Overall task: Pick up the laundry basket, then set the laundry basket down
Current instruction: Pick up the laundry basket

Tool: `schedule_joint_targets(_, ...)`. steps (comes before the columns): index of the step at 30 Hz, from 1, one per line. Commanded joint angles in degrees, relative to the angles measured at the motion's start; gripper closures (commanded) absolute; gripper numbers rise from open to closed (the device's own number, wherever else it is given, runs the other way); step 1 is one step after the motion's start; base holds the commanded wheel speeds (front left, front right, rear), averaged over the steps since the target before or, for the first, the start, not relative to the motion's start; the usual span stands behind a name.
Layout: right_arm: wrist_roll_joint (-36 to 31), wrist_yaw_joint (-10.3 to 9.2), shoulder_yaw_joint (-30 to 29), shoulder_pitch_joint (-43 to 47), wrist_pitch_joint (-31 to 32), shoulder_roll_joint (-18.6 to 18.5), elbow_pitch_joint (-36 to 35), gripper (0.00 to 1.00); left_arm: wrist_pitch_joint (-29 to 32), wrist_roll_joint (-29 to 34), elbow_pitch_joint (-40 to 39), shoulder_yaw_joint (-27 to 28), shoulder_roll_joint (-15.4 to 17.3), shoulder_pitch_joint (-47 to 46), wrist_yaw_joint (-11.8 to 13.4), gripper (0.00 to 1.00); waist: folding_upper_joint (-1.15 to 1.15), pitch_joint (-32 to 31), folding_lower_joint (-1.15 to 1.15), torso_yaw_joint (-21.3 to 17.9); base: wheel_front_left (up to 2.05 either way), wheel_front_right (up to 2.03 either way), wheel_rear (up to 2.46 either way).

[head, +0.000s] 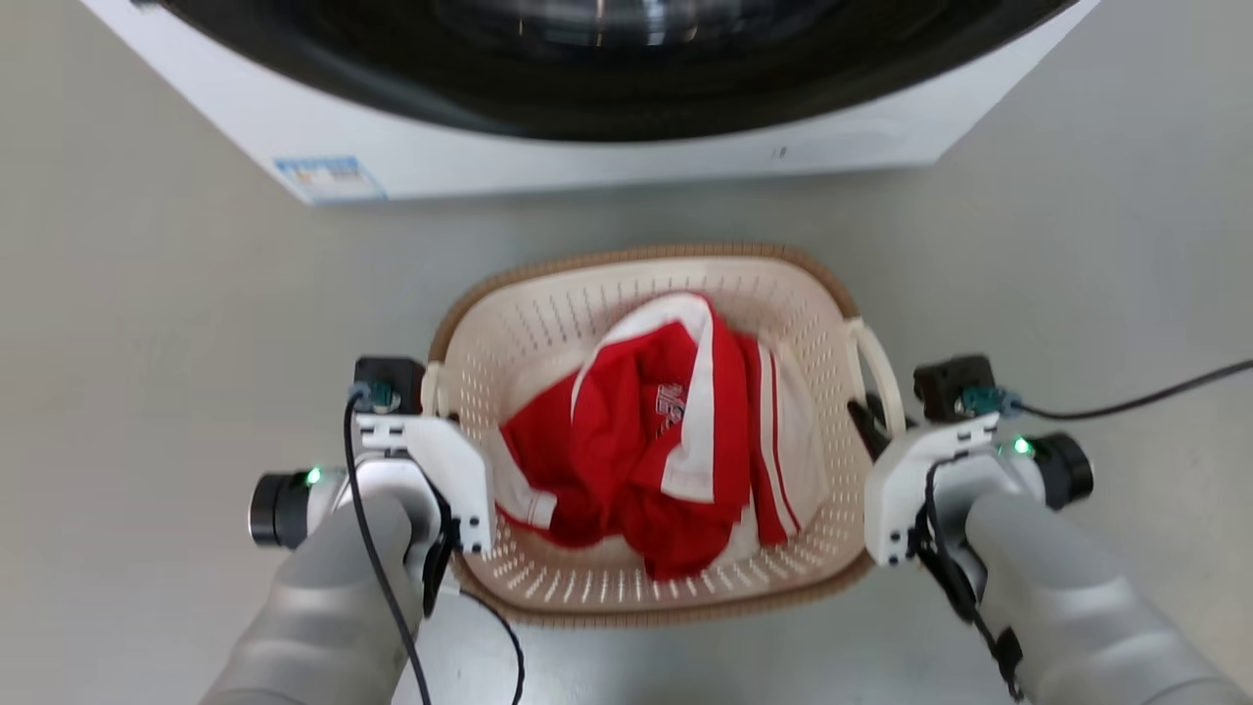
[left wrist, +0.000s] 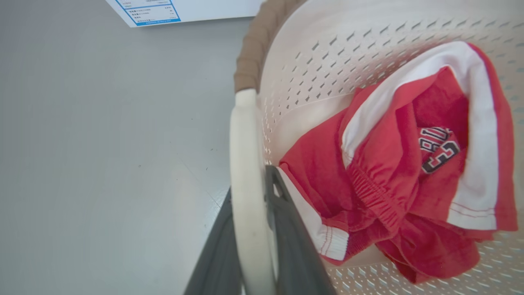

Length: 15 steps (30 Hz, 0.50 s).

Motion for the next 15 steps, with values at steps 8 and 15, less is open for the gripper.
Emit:
schedule_joint_targets(8, 5.14, 0.95, 7.07, 6.91, 1.75, 0.75, -1.77, 1.0, 0.68, -1.41, -0.41, 0.77, 2.01, 5.52, -2.17, 1.0, 0.0, -11.03, 0.0, -1.92, 0.0, 0.0, 0.0)
schedule_joint_targets(15, 8.88, 0.95, 11.25, 9.67, 3.4, 0.9, -2.04, 1.0, 1.9, -2.24, -0.31, 0.62, 2.87, 9.76, -3.57, 1.0, 0.0, -16.54, 0.0, -2.69, 0.0, 0.0, 0.0)
